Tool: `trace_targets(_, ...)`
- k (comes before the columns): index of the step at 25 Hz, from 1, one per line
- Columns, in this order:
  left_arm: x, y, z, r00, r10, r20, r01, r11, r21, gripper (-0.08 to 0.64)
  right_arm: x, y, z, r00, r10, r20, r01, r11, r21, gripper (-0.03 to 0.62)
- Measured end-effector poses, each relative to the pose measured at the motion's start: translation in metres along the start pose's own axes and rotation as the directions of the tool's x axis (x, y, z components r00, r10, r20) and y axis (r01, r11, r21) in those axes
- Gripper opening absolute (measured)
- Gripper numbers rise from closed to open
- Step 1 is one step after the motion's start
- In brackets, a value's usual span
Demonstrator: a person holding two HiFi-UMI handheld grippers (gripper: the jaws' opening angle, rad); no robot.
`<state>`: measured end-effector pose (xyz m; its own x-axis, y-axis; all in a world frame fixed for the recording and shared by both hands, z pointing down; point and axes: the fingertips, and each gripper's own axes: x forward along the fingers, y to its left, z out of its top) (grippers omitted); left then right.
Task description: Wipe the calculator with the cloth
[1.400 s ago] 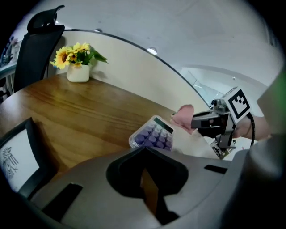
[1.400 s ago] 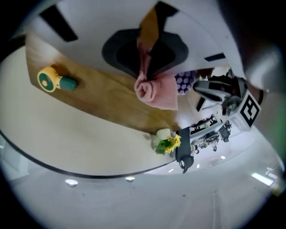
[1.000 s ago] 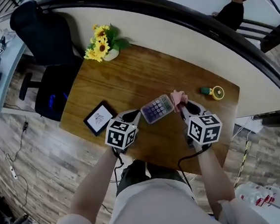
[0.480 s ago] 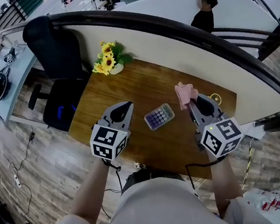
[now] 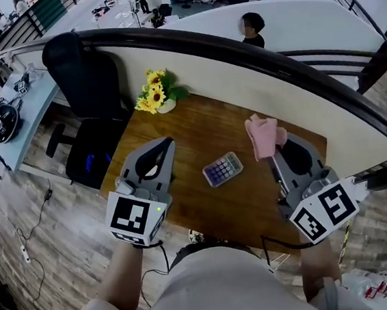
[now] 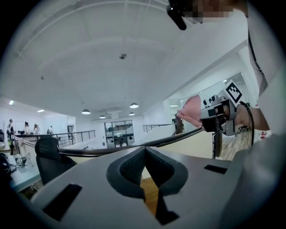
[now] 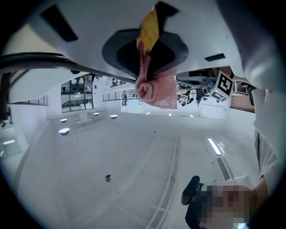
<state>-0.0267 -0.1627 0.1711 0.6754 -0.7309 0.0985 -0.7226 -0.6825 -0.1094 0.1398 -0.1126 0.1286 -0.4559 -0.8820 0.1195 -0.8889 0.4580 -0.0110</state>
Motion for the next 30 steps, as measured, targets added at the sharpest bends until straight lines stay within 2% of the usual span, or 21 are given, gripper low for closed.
trace_targets(4,-0.02,0.0,0.034,0.997,0.034,0.073,-0.036,0.999,0.023,0.002,-0.015,0.008,0.018,0.999,0.007,0.048,-0.007,1.0,0.001,0.038)
trace_targets(10,-0.043,-0.011,0.051,0.996,0.051,0.079,-0.054,0.998,0.032,0.002,-0.039,0.018,0.025,0.998,0.019,0.058,-0.017,1.0,-0.023,0.037)
trace_targets(16,-0.053,-0.023,0.042,0.997,0.058,0.053,-0.061,0.996,0.067,0.003,-0.046,0.028,-0.007,0.999,0.053,-0.013,-0.053,0.999,0.008,0.037)
trace_targets(20,-0.056,-0.02,0.023,0.994,0.11,-0.007,-0.11,0.994,0.027,0.003,-0.044,0.038,-0.032,0.994,0.081,-0.07,-0.079,0.996,0.036,0.037)
trace_targets(22,-0.059,-0.014,0.022,0.992,0.125,-0.009,-0.125,0.992,0.011,0.002,-0.043,0.04,-0.032,0.994,0.085,-0.069,-0.083,0.996,0.033,0.037)
trace_targets(30,-0.051,-0.02,0.031,0.994,0.106,0.022,-0.107,0.994,0.014,0.002,-0.043,0.027,-0.024,0.997,0.076,-0.03,-0.075,0.997,0.027,0.037)
